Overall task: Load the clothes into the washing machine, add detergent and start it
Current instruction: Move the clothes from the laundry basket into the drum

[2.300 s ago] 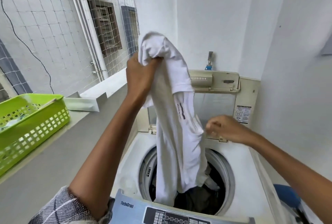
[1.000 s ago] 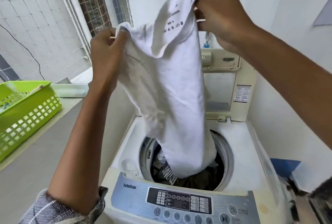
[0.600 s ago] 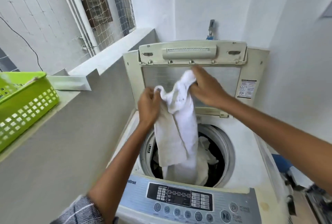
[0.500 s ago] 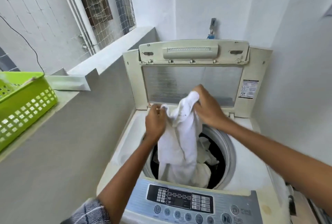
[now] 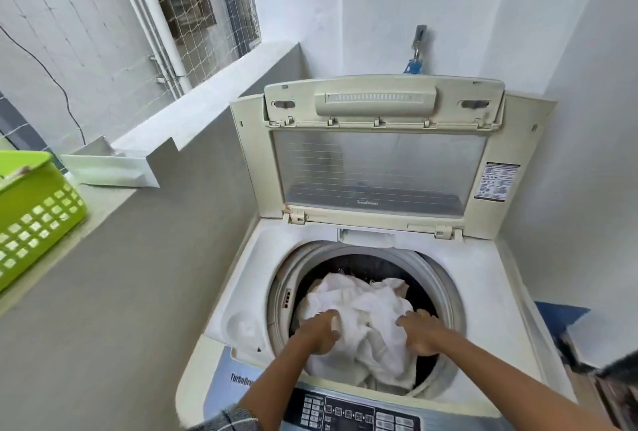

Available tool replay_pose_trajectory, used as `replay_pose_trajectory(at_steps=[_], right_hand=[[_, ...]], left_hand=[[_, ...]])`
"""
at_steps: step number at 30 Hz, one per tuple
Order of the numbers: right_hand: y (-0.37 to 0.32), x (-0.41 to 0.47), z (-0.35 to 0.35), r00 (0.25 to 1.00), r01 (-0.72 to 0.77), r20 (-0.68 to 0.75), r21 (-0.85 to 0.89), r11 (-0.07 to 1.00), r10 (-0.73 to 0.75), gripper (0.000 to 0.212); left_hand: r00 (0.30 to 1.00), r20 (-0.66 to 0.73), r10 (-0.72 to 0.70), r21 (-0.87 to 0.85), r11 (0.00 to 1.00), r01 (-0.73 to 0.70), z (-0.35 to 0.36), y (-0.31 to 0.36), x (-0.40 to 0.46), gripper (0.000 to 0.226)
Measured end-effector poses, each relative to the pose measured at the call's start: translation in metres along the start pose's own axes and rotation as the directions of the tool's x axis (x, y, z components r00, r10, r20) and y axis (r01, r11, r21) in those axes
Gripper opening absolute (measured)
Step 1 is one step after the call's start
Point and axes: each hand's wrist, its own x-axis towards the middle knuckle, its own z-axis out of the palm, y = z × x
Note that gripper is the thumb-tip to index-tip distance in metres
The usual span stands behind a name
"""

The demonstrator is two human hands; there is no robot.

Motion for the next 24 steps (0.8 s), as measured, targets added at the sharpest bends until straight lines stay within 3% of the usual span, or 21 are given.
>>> replay_pose_trajectory(at_steps=[7,14,17,20,22,24], right_hand=[[-0.007,0.0,-0.005,0.984,0.024,-0.178,0.265,0.964,0.025,0.044],[-0.026,-0.009,0.0,0.957,0.176,-0.289,0.546,0.819,-0.013,0.034],[-0.036,-0.005,-0.01,0.951,0.191,-0.299,0.759,0.622,0.074,0.025],[-0.042,0.004,-0.021,0.964,0.152,-0.199,0.957,0.248,0.174,0.014],[-0.041,0.013,-0.026,0.972,0.118,-0.121,0.993,0.026,0.203,0.013],[-0.036,0.023,-0.029,0.975,0.102,-0.08,0.99,-0.101,0.208,0.017]], left_hand=[[0.995,-0.092,0.024,-0.216,0.975,-0.044,0.005,0.002,0.002,0.055],[0.98,-0.193,0.045,-0.463,0.876,-0.132,0.016,0.005,-0.014,0.041],[0.973,-0.231,0.005,-0.582,0.801,-0.143,0.017,0.004,-0.022,0.035],[0.964,-0.262,-0.043,-0.658,0.739,-0.146,0.016,0.003,-0.025,0.027],[0.956,-0.281,-0.079,-0.697,0.702,-0.147,0.015,0.004,-0.024,0.021],[0.954,-0.281,-0.106,-0.717,0.683,-0.135,0.014,0.008,-0.023,0.019]])
